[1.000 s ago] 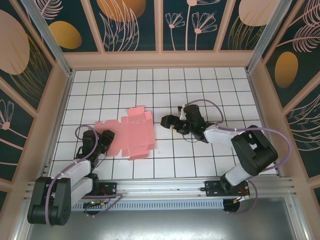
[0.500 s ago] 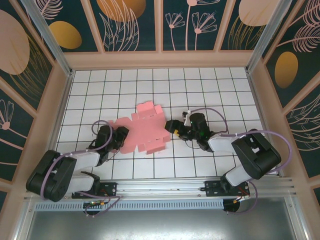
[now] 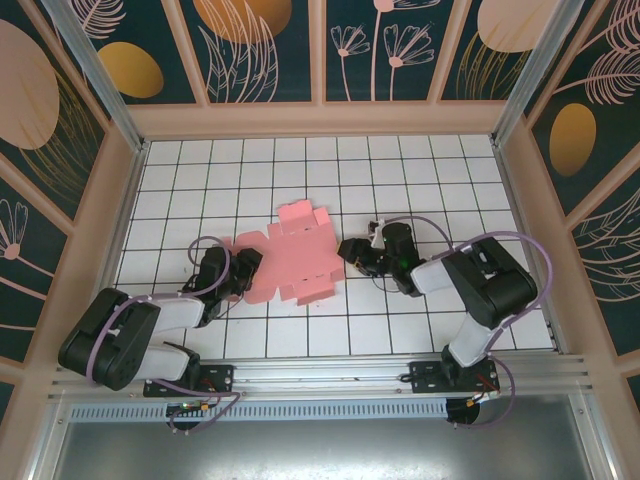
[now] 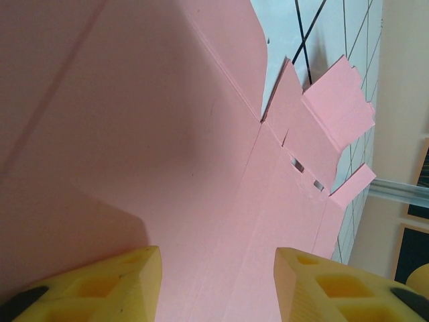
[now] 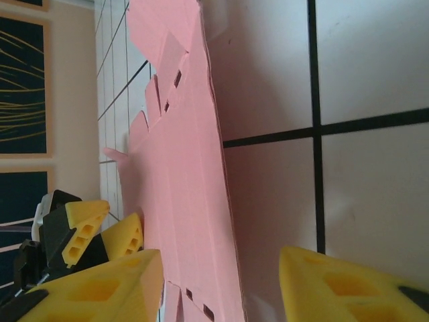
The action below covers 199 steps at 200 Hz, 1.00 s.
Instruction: Fold the paper box
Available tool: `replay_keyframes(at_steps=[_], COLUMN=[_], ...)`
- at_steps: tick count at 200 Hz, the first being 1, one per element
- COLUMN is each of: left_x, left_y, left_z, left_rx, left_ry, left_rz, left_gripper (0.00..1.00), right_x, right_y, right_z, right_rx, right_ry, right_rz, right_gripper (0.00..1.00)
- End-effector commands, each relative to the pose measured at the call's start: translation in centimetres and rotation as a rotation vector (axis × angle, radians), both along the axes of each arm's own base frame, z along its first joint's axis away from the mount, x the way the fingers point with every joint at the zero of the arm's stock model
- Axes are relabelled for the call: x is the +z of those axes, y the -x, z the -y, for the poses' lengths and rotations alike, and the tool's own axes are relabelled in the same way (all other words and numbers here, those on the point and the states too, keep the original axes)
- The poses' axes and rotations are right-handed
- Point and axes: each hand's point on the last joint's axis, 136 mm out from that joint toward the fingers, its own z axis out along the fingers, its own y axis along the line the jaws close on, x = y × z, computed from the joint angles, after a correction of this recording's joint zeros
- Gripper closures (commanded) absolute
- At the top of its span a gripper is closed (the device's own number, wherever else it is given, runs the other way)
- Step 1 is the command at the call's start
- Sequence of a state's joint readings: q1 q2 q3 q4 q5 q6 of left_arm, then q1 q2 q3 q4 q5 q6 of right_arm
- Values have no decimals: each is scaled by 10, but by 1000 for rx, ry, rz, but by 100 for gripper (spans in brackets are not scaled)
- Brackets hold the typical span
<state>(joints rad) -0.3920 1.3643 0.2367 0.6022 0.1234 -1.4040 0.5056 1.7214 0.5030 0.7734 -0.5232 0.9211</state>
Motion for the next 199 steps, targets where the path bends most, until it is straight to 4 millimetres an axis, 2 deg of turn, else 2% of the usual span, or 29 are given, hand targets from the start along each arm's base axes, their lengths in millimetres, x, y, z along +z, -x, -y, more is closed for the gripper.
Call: replay_keyframes(at_steps=[1,14,52,66,72,77,88,96,120,144,199], left_x=[-5,-5,-4,-1,0,2,8,13,35,50,42], left_y=[0,0,0,-1,-1,-2,-4,-6,-14,-20,-22], left_z=[0,1,3,3,3,3,2,0,-12,-21,-15], left_rx=[-12,-16,-32,-35,-37,-39,-44,-47,-36,-39,-72], left_ry=[-28,-29,-29,-37,-41,-44,-65,-93,-214,-309,-314], left_rz=[-16,-15,-10,-5,1,7,23,33,73,98,86], left_gripper=[52,51,49,48,44,37,12,2,1,1,1], right_x=[22,23,13,8,5,3,-4,-8,-15,-13,0], right_y=[-12,-14,-18,-20,-21,-22,-24,-25,-30,-38,-63], right_z=[-15,-19,-20,-17,-14,-12,-6,0,16,37,93], right_rx=[42,49,54,46,42,40,34,27,49,85,85], right_ry=[-87,-104,-73,-25,4,31,104,162,358,577,1106], right_rz=[79,81,71,72,73,76,83,88,112,163,213], right_gripper=[58,66,100,100,100,100,100,100,100,100,100])
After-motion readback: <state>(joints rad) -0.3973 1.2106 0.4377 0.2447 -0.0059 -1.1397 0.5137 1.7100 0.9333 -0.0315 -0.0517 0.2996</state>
